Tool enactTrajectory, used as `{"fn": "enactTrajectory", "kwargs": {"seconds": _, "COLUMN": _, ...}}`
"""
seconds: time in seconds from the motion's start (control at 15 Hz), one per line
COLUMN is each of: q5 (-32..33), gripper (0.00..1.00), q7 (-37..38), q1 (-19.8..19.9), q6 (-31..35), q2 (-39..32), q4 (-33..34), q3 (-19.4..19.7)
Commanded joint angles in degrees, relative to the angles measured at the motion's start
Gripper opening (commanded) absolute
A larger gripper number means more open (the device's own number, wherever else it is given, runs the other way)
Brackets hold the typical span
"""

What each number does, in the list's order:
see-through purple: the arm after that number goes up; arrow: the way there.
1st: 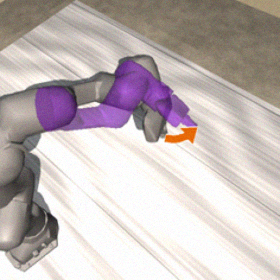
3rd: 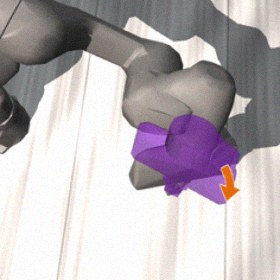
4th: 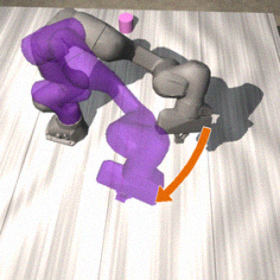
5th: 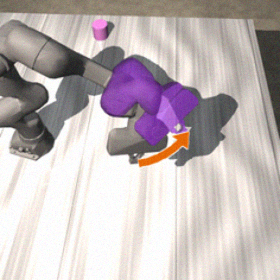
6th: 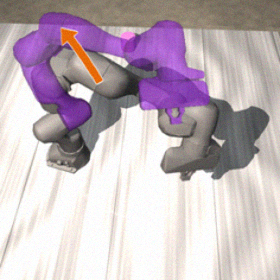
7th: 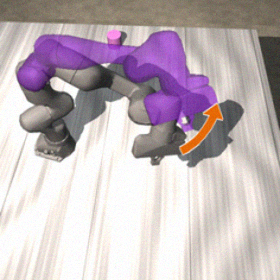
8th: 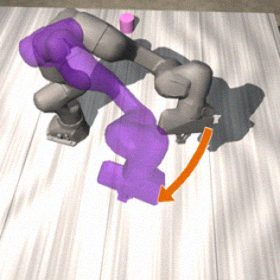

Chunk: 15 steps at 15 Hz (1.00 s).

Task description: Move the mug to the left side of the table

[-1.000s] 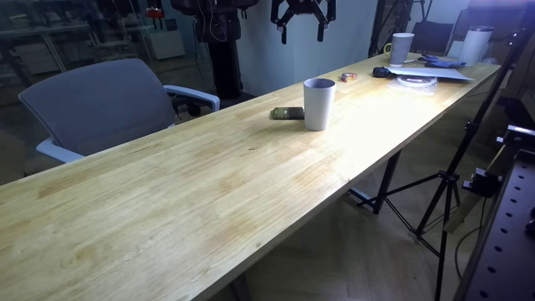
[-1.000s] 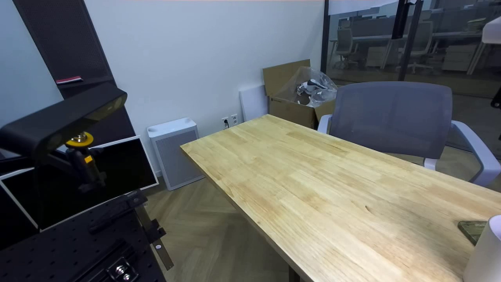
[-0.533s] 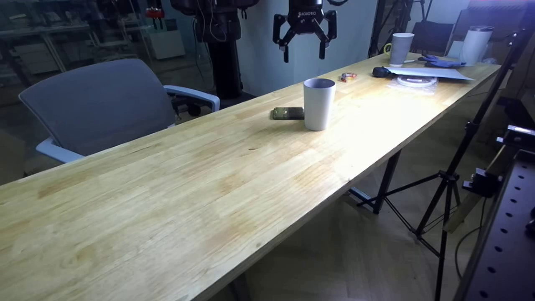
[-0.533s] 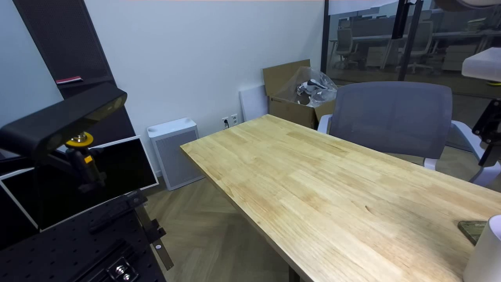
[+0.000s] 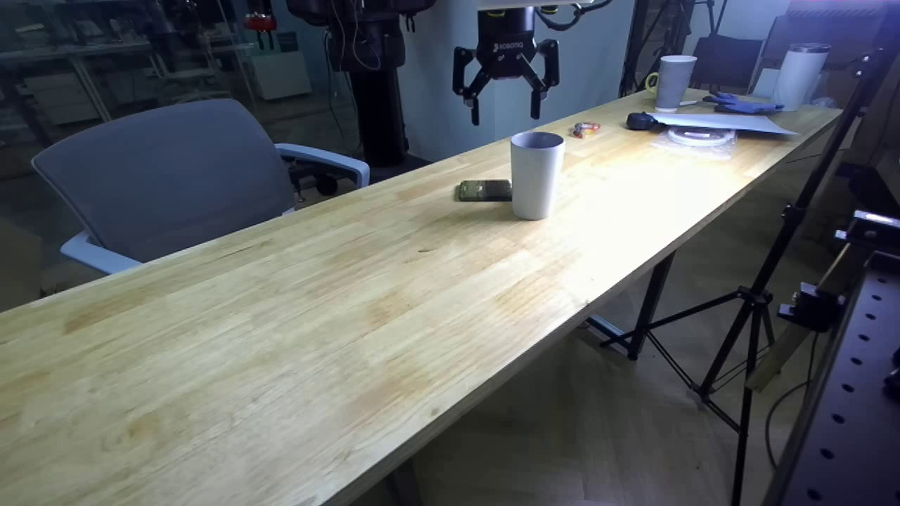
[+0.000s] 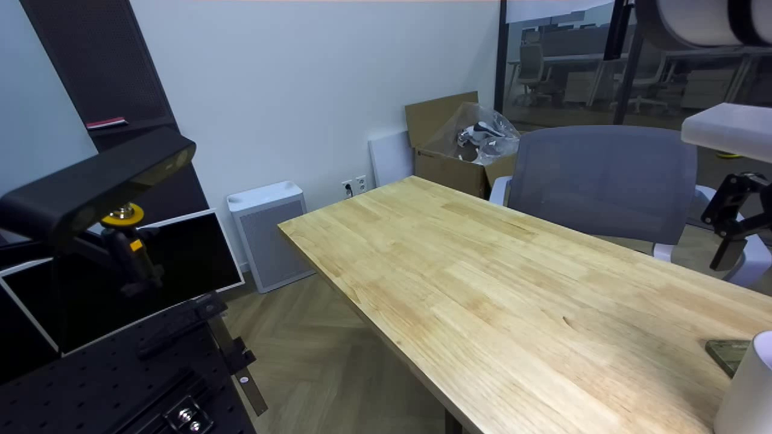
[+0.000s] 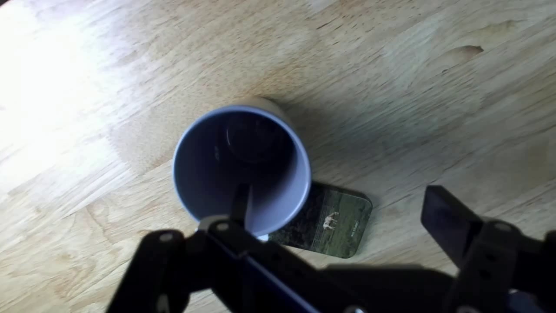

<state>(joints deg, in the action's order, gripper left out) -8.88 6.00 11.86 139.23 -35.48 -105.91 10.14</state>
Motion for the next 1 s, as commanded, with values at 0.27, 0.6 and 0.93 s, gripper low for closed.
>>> {"fn": "enactTrajectory", "kwargs": {"seconds": 0.27, "q5": 0.5, "gripper": 1.0, "q7": 3.2, "q1": -1.0, "q6": 3.1, "q2": -1.0, "q4": -0.9, "q3": -0.1}}
{"fn": "enactTrajectory", "kwargs": {"seconds": 0.6, "q5": 0.6, "gripper": 1.0, "q7": 2.9, "q1": -0.9, "q6": 5.3, "q2": -1.0, "q4": -2.1, "q3": 0.0}}
{"fn": "enactTrajectory", "kwargs": {"seconds": 0.93, "q5": 0.3, "gripper": 1.0, "q7": 2.8, "q1": -0.7, "q6": 7.1, "q2": -1.1, "q4": -3.4, "q3": 0.1}}
